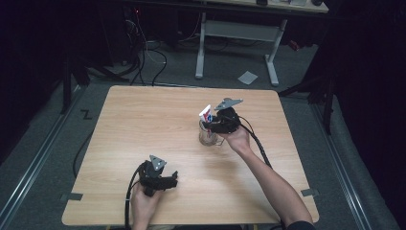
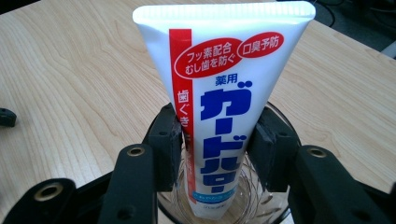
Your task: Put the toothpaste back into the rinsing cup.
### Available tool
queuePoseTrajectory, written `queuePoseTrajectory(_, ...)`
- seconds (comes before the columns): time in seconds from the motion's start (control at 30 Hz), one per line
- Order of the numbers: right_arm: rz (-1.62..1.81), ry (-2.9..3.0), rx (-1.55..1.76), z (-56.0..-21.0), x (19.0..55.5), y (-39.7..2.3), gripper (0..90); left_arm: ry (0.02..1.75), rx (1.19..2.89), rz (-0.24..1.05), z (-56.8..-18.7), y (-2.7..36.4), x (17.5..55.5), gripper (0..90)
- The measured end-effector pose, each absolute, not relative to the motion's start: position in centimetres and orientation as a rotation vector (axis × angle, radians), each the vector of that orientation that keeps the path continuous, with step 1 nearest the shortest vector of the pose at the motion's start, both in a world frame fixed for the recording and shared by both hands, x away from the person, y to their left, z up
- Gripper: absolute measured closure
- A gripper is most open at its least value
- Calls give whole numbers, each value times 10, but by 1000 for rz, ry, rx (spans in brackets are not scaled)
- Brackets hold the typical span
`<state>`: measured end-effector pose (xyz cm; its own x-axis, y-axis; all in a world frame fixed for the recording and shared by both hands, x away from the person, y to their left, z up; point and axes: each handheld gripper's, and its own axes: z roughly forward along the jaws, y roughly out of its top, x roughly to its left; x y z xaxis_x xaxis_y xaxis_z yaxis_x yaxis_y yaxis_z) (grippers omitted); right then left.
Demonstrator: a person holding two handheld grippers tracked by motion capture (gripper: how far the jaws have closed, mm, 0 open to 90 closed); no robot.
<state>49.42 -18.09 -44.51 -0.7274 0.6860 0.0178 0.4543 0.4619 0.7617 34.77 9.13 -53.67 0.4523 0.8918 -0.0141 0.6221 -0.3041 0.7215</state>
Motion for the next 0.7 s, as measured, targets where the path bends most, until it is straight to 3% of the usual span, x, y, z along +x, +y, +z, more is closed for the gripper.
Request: queuePoseTrajectory(0.7,1202,2407,1014,-449,485,-198,474,1261,2036,521,-537,91,348,110)
